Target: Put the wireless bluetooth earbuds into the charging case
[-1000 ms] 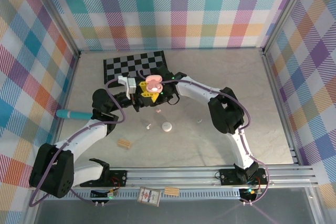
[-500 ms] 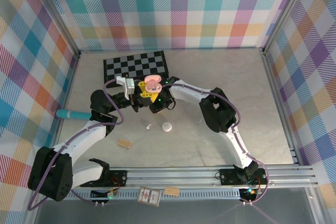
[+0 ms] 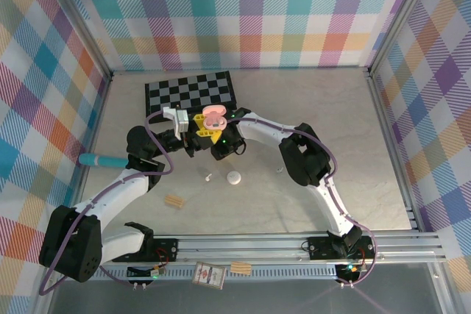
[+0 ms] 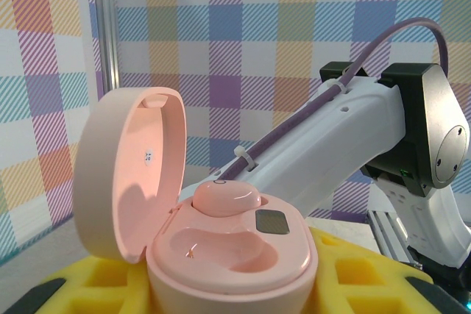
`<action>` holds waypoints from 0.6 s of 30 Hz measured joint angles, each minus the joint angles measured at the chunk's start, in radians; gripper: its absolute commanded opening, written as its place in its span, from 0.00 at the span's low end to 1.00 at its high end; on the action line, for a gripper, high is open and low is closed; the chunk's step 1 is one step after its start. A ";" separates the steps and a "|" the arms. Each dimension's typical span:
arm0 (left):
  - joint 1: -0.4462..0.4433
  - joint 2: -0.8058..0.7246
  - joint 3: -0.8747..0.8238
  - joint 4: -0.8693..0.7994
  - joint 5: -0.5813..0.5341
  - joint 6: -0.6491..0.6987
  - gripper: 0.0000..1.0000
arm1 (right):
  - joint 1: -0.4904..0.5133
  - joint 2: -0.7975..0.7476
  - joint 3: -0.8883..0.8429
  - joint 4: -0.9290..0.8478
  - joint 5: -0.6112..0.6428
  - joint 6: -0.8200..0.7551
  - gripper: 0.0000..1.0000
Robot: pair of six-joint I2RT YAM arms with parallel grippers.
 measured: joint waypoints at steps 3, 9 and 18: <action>0.000 0.000 0.000 0.000 0.000 0.000 0.34 | 0.000 0.000 0.005 -0.011 0.006 0.002 0.19; 0.000 0.000 0.000 0.000 0.000 0.000 0.34 | 0.000 0.000 0.007 -0.016 0.022 0.018 0.18; 0.000 0.000 0.000 -0.003 -0.002 0.008 0.33 | -0.076 -0.169 -0.214 0.111 -0.035 0.147 0.18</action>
